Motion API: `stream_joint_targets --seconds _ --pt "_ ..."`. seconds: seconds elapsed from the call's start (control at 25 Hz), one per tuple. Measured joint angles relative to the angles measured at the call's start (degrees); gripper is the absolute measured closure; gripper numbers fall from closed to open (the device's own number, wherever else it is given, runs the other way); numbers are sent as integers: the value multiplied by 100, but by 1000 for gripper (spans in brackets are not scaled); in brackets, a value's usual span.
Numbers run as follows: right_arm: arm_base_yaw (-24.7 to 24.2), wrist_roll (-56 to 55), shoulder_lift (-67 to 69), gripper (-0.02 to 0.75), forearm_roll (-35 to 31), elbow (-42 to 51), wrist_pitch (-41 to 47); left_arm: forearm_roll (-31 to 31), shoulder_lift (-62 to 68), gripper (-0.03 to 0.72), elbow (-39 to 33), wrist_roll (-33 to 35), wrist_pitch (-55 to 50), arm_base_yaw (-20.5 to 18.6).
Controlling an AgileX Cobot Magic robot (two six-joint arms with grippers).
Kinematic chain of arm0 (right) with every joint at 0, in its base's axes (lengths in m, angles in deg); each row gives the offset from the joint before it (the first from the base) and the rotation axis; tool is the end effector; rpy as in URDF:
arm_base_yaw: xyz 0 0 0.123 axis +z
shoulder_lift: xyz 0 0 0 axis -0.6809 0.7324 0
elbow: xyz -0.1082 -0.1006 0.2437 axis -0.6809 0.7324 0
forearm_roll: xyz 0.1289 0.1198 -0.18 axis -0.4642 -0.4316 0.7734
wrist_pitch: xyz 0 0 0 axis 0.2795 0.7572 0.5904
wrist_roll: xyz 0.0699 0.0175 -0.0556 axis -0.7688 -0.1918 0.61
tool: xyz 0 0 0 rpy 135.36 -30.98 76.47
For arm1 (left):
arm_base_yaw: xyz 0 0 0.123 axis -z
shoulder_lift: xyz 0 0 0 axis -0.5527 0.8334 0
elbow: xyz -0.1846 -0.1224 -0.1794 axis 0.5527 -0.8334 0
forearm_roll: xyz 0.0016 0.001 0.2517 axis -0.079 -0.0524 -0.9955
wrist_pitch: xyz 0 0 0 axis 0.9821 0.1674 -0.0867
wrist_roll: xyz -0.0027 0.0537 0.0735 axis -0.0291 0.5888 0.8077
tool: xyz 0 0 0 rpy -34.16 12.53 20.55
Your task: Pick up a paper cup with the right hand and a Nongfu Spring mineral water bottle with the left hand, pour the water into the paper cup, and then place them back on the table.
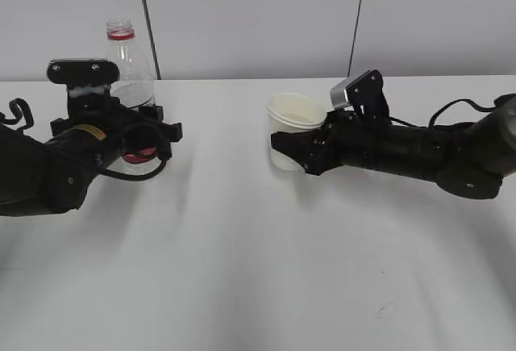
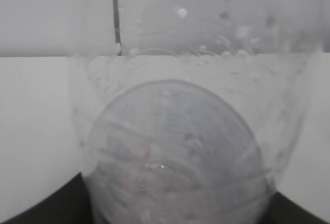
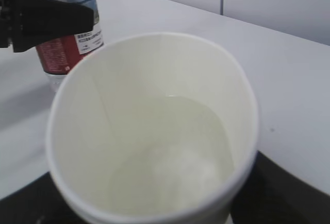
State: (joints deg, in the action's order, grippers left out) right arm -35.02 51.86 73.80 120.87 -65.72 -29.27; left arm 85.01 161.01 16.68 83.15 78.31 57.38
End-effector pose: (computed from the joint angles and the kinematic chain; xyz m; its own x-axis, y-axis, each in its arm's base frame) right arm 0.3964 0.1133 0.1069 -0.2360 -0.1273 -0.9634 -0.7355 0.6714 0.0914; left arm 0.3571 -0.1352 0.1336 -0.2850 -0.0098 -0.9585 0.1600 0.9854 -0.0576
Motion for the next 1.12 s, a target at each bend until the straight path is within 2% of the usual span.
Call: stream_joint_targets --seconds 0.32,1.12 --pt "-297 12 0 255 -146 0 263 0 0 333 0 0 0 0" --pt "-311 907 559 255 -1641 0 238 -30 0 333 0 0 0 0"
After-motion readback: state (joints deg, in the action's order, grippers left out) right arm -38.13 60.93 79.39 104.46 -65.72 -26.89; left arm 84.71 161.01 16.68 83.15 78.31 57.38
